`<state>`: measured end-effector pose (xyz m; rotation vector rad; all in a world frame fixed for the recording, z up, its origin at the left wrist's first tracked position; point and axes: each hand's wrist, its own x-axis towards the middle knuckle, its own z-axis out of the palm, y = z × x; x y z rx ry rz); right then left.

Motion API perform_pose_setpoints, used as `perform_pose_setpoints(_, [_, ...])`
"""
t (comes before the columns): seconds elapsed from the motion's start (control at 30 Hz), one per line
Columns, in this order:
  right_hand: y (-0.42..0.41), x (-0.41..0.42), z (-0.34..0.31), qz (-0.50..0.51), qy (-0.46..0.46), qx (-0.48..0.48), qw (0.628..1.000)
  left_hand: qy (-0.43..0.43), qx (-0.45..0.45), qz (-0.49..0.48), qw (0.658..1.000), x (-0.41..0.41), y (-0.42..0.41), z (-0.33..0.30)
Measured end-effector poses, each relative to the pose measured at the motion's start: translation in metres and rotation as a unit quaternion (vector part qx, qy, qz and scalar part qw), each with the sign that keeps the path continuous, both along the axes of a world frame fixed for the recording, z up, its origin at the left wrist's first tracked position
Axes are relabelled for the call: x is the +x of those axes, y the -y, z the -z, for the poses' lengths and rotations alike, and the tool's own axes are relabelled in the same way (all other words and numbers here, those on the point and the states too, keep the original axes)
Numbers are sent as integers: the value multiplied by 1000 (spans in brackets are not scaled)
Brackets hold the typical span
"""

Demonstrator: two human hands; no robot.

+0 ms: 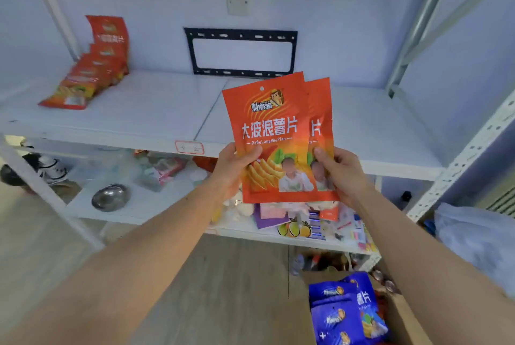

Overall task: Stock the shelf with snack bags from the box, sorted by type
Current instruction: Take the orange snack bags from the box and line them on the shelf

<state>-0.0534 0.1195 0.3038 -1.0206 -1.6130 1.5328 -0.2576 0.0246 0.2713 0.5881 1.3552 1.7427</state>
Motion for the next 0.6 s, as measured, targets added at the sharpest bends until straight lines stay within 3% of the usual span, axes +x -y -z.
perform_pose_setpoints(0.33, [51,-275,-35,-63,-50,-20,997,-55,-8,-113,992,-252,81,-55])
perform_pose_setpoints(0.6, [79,-445,-31,-100,-8,-27,995,-44,-15,-151,987,-399,124,-47])
